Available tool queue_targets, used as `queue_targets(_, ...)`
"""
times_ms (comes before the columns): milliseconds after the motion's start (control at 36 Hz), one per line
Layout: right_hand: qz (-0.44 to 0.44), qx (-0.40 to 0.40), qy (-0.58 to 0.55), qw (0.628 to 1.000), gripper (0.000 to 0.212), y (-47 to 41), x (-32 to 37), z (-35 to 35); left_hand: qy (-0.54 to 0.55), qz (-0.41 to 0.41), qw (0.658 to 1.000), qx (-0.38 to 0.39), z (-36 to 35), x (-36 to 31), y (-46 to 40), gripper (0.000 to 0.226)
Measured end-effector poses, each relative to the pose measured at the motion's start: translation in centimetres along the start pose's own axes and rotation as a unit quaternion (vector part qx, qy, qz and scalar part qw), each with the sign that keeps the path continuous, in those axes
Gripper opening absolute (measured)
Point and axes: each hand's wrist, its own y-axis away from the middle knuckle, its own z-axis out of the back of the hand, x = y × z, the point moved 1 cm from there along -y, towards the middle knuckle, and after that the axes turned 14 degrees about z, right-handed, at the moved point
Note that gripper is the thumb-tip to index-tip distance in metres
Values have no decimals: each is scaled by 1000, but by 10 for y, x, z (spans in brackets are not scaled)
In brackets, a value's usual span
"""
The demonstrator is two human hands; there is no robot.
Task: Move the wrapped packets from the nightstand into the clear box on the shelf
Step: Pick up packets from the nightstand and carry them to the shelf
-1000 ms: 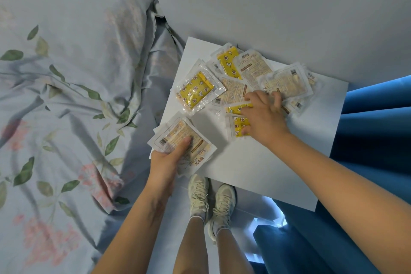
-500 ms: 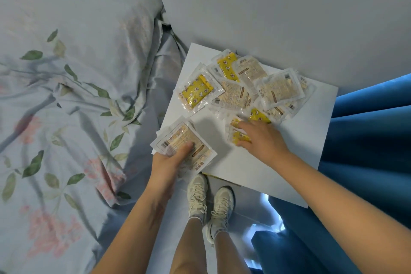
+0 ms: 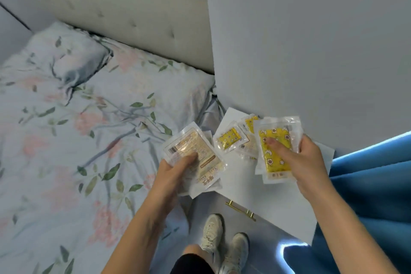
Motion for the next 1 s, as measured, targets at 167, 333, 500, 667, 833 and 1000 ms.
queue_targets(167,23,44,21,999,27,31,71,-26,16,-24,998,-57,47,-23,76,10)
queue_targets(333,50,122,36,991,30,64,132,-81,31,-65,990,-125,128,-45,154,48)
queue_targets(500,85,255,32,963,35,135,166,-178,92,-117,965,-215,219,-37,228,34)
queue_targets(667,82,378,50,921,28,243,163,-278,177,-105,929,-309,316,22,322,19)
queue_targets(833,80,488,66,867,24,378,147,-358,243,-114,880,-393,408,104,442,13)
queue_targets(1000,68,586,91,802,24,532,123,-419,306,-130,815,-475,478,195,564,18)
